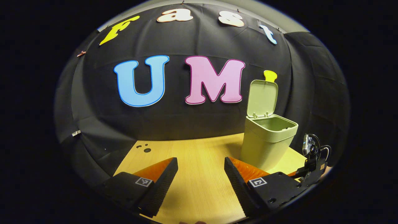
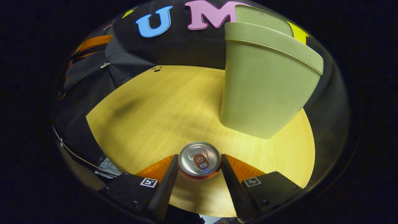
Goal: Press the lid of the desktop garbage bin to open it, pick up the crumpled paper on the desktop and throw it into the bin, then pick up the pop can on the desktop and drop it into the bin, and finally close the garbage bin lid.
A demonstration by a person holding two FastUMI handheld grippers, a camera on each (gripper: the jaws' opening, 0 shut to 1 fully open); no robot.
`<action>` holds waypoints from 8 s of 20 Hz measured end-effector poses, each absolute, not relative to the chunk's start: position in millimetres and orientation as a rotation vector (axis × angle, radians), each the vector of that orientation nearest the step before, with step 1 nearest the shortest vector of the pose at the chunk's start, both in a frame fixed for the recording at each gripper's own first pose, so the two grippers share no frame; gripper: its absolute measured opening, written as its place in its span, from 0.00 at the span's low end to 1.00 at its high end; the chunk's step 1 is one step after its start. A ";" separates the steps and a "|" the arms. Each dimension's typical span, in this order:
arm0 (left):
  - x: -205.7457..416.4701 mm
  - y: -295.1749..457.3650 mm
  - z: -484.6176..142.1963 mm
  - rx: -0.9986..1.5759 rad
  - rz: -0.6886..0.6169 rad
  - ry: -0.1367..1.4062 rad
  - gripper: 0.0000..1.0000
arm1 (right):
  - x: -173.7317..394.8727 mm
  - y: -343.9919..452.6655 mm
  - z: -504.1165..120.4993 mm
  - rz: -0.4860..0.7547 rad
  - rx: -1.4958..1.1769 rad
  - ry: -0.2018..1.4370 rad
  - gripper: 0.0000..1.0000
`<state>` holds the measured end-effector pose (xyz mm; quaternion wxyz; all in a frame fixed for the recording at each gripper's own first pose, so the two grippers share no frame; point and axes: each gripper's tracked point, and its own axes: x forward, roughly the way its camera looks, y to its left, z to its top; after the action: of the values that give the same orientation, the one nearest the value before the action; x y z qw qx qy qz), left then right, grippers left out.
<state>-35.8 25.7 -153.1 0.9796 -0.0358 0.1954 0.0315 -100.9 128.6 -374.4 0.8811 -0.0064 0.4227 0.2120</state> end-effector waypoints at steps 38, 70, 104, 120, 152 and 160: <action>-22.1 13.2 -158.5 -0.094 0.065 0.397 0.96 | 113.9 19.0 -111.2 0.234 0.049 0.347 0.83; -14.8 23.6 -171.1 -0.125 0.142 0.423 0.96 | 161.8 -11.8 -111.6 0.180 0.166 0.309 1.00; -55.4 12.5 -156.7 -0.148 0.172 0.412 0.97 | 210.9 -17.2 -28.1 0.171 0.104 0.114 0.96; -48.3 9.8 -163.3 -0.148 0.104 0.425 0.96 | 130.2 26.2 -147.7 0.210 0.081 0.368 0.97; -56.1 12.8 -156.8 -0.164 0.073 0.393 0.96 | 62.0 42.2 -138.3 0.177 0.155 0.206 0.98; -63.0 15.2 -148.1 -0.166 0.013 0.347 0.96 | -12.3 96.1 -122.5 0.238 0.171 0.221 0.98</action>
<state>-63.0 15.2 -148.1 0.9816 -0.0824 0.1723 0.0066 -12.3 96.1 -122.5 0.9832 0.0848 0.1097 0.1186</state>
